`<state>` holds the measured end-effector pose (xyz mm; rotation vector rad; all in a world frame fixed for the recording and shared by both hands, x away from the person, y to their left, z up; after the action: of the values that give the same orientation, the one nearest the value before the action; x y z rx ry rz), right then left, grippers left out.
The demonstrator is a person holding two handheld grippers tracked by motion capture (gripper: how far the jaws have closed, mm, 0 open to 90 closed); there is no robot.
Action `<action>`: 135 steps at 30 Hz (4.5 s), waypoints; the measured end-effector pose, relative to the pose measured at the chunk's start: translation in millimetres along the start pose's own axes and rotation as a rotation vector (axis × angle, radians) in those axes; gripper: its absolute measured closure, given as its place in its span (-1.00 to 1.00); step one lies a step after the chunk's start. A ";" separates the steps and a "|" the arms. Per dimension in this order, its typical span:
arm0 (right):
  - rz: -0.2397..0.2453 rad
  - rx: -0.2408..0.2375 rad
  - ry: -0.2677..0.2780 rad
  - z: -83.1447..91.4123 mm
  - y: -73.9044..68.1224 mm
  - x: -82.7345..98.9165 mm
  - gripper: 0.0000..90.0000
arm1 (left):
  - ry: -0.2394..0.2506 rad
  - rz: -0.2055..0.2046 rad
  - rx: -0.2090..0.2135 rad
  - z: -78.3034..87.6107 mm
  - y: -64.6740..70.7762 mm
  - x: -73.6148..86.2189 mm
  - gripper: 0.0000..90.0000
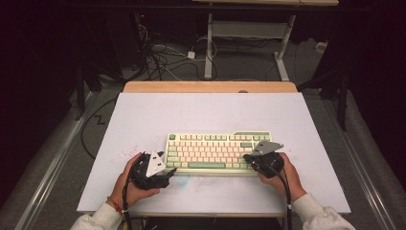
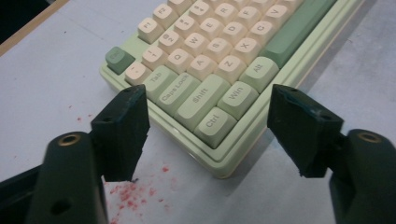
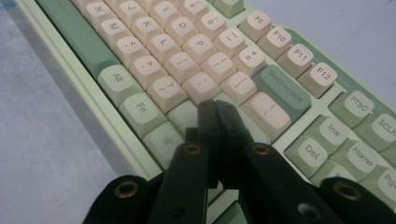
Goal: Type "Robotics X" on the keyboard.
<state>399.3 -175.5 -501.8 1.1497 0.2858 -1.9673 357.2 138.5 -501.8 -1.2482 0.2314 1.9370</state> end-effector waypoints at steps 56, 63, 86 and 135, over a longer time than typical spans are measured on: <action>0.030 0.031 0.017 0.4 -1.6 1.9 1.00 | -0.147 0.021 0.181 -60.8 14.5 -48.8 0.94; 0.032 0.032 0.017 0.4 -1.9 1.9 1.00 | -0.166 0.014 0.186 -61.8 15.7 -45.3 0.93; 0.029 0.024 0.017 0.5 -1.2 1.9 1.00 | -0.137 0.009 0.167 -56.4 11.9 -49.5 0.89; -0.015 0.079 0.135 24.3 8.1 -19.9 0.33 | 0.039 -0.028 0.073 -47.6 10.7 -60.5 -0.34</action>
<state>395.1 -183.4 -470.7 1.3381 0.2900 -1.9322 393.7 74.1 -477.9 -1.2360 0.3010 1.8650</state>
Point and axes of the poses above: each handheld gripper's, and its own axes: z roughly backward along the jaws, x roughly out of its underside, y roughly to its right, the point moved 7 cm from there along -z, roughly forward along the jaws, and after that the axes turned 11 degrees about y, right-handed, at the moved point
